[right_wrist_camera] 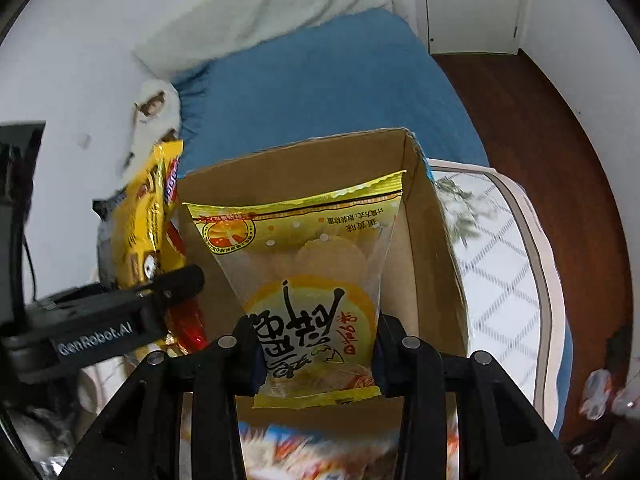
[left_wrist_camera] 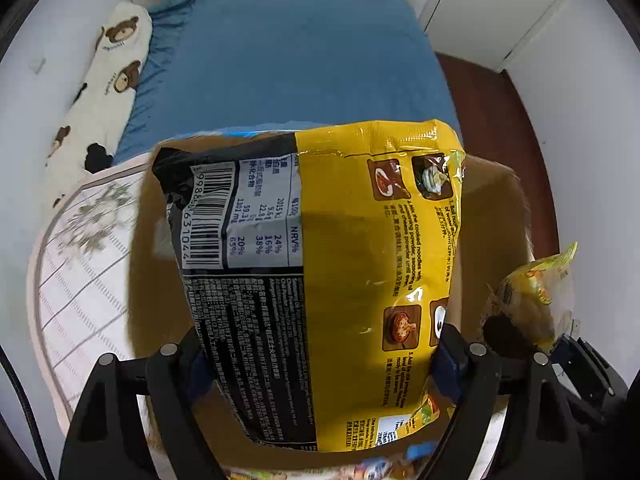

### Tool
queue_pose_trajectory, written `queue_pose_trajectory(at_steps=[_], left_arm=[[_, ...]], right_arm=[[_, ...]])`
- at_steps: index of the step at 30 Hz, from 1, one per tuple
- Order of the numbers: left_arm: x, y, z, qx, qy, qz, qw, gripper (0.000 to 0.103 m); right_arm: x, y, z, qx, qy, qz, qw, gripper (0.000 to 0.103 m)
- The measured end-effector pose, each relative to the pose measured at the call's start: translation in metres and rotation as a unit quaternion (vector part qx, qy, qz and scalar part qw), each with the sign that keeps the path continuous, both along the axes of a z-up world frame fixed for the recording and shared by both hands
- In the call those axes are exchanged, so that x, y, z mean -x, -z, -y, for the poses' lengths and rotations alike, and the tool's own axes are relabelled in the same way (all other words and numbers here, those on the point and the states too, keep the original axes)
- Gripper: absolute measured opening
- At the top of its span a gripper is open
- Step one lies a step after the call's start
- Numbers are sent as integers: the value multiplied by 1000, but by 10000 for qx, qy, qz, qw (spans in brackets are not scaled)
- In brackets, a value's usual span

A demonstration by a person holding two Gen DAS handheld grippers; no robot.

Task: Organize snacks
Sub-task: 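Carry both packets into the cardboard box and open both tools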

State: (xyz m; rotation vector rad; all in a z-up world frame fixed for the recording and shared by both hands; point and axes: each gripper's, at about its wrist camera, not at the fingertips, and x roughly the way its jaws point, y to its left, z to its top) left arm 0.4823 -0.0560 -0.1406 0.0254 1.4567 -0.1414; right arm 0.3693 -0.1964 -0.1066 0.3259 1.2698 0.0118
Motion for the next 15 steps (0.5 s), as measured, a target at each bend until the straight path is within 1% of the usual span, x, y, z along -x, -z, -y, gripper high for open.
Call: queue_pose_trajectory(at_steps=[3, 5, 9, 11, 12, 13, 14, 15], left_arm=[[-22, 26, 3, 15, -44, -224, 9997, 85], [-29, 38, 6, 7, -36, -307, 9995, 85], [-42, 61, 8, -109, -33, -499, 9987, 86], [-45, 71, 10, -3, -87, -633, 9980, 86], [-48, 75, 10, 50, -86, -656, 9978, 87], [-51, 79, 10, 64, -40, -657, 9978, 88], [-53, 81, 10, 60, -26, -651, 9979, 90], [-54, 82, 11, 56, -32, -675, 9977, 90]], right_arm=[[-31, 33, 3, 79, -53, -220, 9997, 42], [-50, 54, 5, 88, -93, -341, 9993, 42], [-74, 82, 8, 116, -151, -531, 9984, 42], [-84, 92, 10, 105, -188, -595, 9980, 43], [-89, 98, 11, 54, -203, -698, 9973, 45], [-96, 108, 14, 0, -203, -778, 9968, 60], [-99, 112, 14, -34, -208, -855, 9961, 70], [-103, 117, 15, -29, -222, -888, 9958, 75]])
